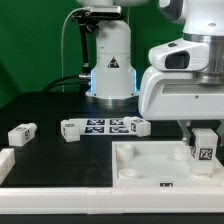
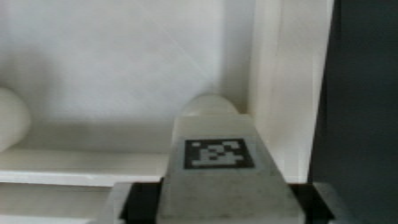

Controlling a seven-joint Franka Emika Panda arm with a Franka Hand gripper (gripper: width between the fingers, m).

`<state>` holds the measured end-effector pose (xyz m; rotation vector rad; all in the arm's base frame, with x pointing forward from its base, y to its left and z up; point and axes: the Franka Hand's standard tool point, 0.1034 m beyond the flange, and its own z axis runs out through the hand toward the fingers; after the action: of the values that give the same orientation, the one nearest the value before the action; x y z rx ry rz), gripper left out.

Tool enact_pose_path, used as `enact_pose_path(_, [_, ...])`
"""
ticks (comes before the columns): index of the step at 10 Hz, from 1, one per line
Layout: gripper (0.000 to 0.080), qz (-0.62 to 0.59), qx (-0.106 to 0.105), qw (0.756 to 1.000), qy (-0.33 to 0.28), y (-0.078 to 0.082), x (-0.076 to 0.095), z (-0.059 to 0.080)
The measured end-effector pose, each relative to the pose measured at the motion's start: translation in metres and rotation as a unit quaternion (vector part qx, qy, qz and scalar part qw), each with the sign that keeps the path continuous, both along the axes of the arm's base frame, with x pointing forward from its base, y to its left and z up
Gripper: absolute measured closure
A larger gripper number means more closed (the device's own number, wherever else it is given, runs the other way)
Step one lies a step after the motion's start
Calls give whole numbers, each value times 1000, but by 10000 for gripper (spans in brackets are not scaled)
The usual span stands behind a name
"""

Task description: Assemble one leg

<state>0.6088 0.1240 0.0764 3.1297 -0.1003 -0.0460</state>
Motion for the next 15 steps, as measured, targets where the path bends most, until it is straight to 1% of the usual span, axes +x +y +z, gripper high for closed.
enact_pose_path(1, [509,-95,-2,995,-7,0,1,0])
enact_pose_path(2, [509,-193,-5,981,-7,2,1,0])
enact_pose_path(3, [508,-254,-9,967,-7,2,0,-1])
enact_pose_path(4, [508,-325,-10,946,-8,2,0,-2])
enact_pose_path(6, [508,-449,-15,893,-11,4,0,-1])
enact_pose_path(7, [508,-477,-17,878,-12,4,0,-1])
enact_pose_path(8, [411,-483,-16,875,-11,4,0,-1])
enact_pose_path(9, [411,-476,-16,879,-11,4,0,-1])
enact_pose_path(10, [232,-454,-15,891,-11,4,0,-1])
enact_pose_path(11, [232,-434,-13,901,-12,4,1,-1])
enact_pose_path(12, [165,-409,-10,912,-13,3,1,-2])
enact_pose_path(13, [154,-312,-8,950,-14,2,2,-2])
enact_pose_path(14, [151,-249,-7,968,-13,4,0,-3])
enact_pose_path(15, [151,-209,-6,978,-11,4,-1,-4])
